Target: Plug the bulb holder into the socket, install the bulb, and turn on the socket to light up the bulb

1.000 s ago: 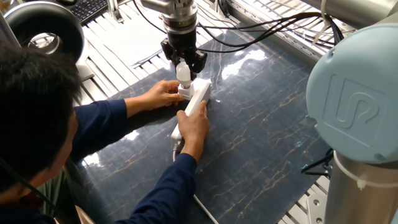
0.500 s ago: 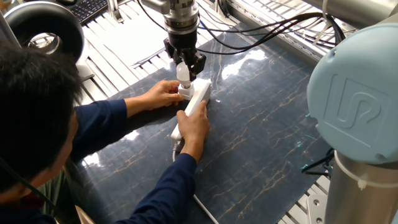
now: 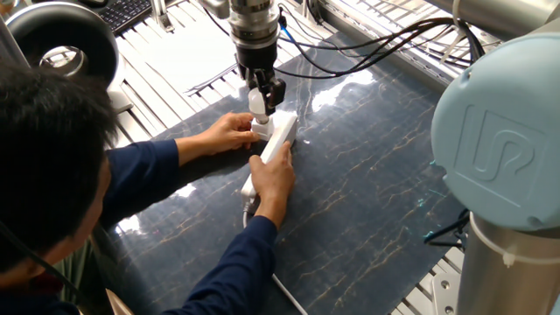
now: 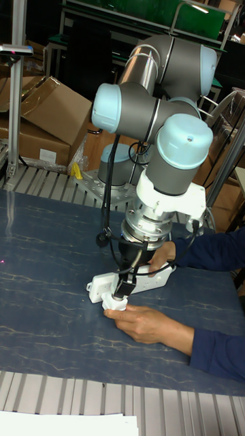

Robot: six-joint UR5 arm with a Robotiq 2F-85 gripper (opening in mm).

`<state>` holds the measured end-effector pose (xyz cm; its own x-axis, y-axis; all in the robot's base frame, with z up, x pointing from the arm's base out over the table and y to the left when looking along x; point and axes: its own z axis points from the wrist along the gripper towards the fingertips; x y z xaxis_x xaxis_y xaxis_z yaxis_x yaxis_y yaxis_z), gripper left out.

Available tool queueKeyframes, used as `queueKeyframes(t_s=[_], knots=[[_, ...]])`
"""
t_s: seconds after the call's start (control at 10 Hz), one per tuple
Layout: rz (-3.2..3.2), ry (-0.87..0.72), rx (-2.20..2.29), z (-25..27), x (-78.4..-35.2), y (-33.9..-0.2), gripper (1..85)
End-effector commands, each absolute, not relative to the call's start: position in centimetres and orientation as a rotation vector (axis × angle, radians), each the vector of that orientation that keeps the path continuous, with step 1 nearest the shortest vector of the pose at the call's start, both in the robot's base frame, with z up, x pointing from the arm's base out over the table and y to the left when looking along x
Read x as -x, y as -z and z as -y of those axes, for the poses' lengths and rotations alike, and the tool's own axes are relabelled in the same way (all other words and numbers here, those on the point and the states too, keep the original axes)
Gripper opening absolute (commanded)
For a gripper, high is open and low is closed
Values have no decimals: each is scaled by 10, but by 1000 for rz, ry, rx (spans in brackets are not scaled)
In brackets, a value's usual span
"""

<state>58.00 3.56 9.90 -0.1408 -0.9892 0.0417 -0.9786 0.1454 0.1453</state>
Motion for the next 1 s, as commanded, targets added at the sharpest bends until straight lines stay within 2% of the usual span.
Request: queueKeyframes(t_s=[0.0, 0.9], knots=[[2375, 143, -1863, -43, -579, -100, 10], [2633, 241, -1459, -52, -572, -102, 10]])
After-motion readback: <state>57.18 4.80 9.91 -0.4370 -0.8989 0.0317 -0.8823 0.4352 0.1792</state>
